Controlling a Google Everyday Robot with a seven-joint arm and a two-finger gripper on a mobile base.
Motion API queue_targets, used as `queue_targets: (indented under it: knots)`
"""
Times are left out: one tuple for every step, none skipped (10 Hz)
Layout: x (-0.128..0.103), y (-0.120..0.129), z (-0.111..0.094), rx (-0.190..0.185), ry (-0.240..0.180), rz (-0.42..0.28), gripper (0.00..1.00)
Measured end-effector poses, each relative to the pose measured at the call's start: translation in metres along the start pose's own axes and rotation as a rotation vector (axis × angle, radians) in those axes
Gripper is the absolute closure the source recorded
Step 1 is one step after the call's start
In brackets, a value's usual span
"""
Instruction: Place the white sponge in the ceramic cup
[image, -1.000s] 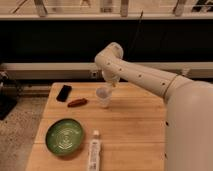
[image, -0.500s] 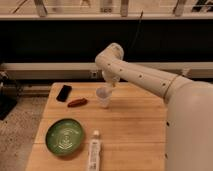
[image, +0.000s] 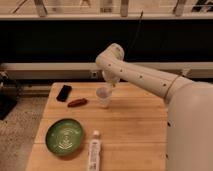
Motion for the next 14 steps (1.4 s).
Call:
queue_targets:
  knots:
    - [0.0005, 0.0004, 0.0002, 0.002, 0.001, -0.001, 0.96]
    - [0.0011, 0.0009, 0.0004, 0.003, 0.002, -0.001, 0.96]
    - [0.0012, 0.0013, 0.0007, 0.005, 0.002, -0.001, 0.96]
    - [0.0019, 0.0021, 0.0011, 0.007, 0.004, -0.001, 0.96]
    - [0.0021, 0.0023, 0.0013, 0.008, 0.005, -0.002, 0.96]
    - [0.0024, 0.0027, 0.0014, 0.009, 0.006, -0.002, 0.96]
    - [0.0025, 0.0032, 0.0023, 0.011, 0.006, -0.003, 0.96]
    - [0.0026, 0.0039, 0.003, 0.011, 0.006, -0.003, 0.96]
    - [0.0026, 0.0038, 0.0031, 0.013, 0.007, -0.004, 0.96]
    - [0.003, 0.004, 0.0032, 0.015, 0.008, -0.005, 0.96]
    - [0.0031, 0.0042, 0.0034, 0.017, 0.009, -0.005, 0.96]
    - [0.0031, 0.0042, 0.0037, 0.018, 0.01, -0.006, 0.96]
    - [0.0032, 0.0041, 0.0039, 0.018, 0.011, -0.007, 0.96]
    - [0.0032, 0.0043, 0.0043, 0.02, 0.013, -0.008, 0.96]
